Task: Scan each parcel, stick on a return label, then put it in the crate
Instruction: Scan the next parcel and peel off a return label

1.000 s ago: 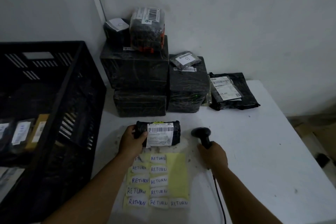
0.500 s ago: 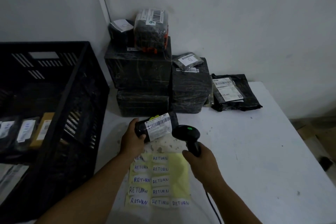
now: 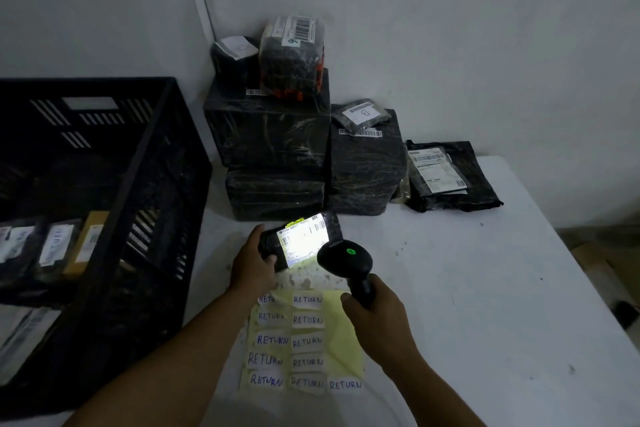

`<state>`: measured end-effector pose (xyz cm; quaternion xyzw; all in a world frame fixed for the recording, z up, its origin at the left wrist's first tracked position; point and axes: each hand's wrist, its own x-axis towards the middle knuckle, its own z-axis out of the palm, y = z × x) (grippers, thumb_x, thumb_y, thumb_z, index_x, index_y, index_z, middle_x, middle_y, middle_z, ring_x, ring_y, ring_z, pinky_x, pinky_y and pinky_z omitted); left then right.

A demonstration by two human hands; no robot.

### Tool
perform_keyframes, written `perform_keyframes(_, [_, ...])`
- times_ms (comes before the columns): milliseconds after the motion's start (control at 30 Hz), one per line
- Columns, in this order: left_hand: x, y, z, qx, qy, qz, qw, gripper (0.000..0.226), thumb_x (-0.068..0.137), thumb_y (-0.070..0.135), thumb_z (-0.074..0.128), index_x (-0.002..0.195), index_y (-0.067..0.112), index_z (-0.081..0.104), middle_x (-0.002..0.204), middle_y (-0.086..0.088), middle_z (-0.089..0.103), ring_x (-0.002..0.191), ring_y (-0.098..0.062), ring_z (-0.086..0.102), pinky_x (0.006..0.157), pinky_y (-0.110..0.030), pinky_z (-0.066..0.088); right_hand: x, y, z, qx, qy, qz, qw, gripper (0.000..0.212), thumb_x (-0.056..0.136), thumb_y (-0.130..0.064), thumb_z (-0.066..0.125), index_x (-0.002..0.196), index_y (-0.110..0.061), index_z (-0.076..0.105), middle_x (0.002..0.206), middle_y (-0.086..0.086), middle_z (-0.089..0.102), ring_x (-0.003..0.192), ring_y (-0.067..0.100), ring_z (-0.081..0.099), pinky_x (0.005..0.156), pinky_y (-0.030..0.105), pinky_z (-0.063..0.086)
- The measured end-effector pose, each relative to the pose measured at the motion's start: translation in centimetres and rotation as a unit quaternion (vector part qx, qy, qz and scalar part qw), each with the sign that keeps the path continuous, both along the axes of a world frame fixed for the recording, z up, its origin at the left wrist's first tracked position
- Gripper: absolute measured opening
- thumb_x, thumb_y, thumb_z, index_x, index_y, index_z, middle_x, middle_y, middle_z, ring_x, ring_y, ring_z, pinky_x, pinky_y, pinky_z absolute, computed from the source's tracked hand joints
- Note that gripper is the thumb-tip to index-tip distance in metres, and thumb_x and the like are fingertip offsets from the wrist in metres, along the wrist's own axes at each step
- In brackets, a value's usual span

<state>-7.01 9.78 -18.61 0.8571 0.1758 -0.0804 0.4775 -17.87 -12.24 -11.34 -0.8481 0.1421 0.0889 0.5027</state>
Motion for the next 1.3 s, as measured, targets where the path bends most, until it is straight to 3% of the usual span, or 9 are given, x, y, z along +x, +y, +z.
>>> perform_keyframes(267, [-0.06,-0.04,0.11,-0.007,-0.001,-0.001,1.000,0.075,0.095,0.003,0.060,0.154,0.037,0.027,0.151,-0.012,0.044,0.135,-0.031,0.046,0.102,-0.043,0.049,-0.19,-0.12,0.04,-0.001,-0.012,0.007,1.000,0.019,0.090,-0.022,0.067,0.079,-0.027,0.052,0.064,-0.007,0.053,0.055,0.005,0.046,0.056,0.021,0.039])
perform_keyframes(433, [-0.12,-0.01,0.10,-0.011,-0.001,-0.002,1.000,0.074,0.095,0.003,0.060,0.154,0.036,0.027,0.149,-0.011,0.046,0.133,-0.030,0.048,0.100,-0.040,0.049,-0.25,-0.19,-0.03,-0.014,-0.019,0.008,1.000,0.019,0.090,-0.022,0.068,0.081,-0.029,0.052,0.065,-0.006,0.056,0.055,0.005,0.048,0.056,0.020,0.039])
perform_keyframes(633, [-0.12,0.05,-0.10,-0.014,-0.005,-0.001,1.000,0.074,0.094,0.001,0.060,0.152,0.036,0.029,0.145,-0.007,0.052,0.126,-0.025,0.053,0.085,-0.028,0.045,-0.31,-0.29,-0.08,-0.025,-0.020,0.007,0.999,0.019,0.088,-0.022,0.067,0.079,-0.029,0.052,0.064,-0.007,0.057,0.052,0.003,0.048,0.053,0.019,0.038])
perform_keyframes(1000, [-0.15,-0.24,0.19,-0.010,-0.026,-0.001,1.000,0.071,0.097,0.002,0.057,0.152,0.038,0.031,0.149,-0.009,0.045,0.133,-0.028,0.047,0.091,-0.032,0.044,-0.37,-0.41,-0.36,-0.031,-0.016,0.015,0.999,0.020,0.090,-0.024,0.067,0.080,-0.031,0.051,0.064,-0.007,0.056,0.054,0.000,0.052,0.055,0.015,0.038])
perform_keyframes(1233, [-0.08,0.14,-0.38,-0.032,-0.016,0.012,0.999,0.071,0.097,0.004,0.058,0.153,0.036,0.027,0.154,-0.008,0.039,0.134,-0.029,0.045,0.086,-0.032,0.043,-0.44,-0.37,-0.43,-0.036,-0.018,0.018,0.999,0.018,0.090,-0.025,0.067,0.082,-0.031,0.052,0.065,-0.007,0.056,0.054,0.003,0.050,0.056,0.018,0.040])
perform_keyframes(1300, [-0.05,0.33,-0.65,-0.035,-0.009,0.017,0.999,0.069,0.097,0.005,0.058,0.153,0.033,0.028,0.152,-0.009,0.042,0.127,-0.026,0.050,0.081,-0.030,0.043,-0.49,-0.32,-0.40,-0.031,-0.019,0.018,0.999,0.015,0.090,-0.024,0.066,0.085,-0.031,0.053,0.067,-0.006,0.058,0.055,0.004,0.051,0.056,0.019,0.042])
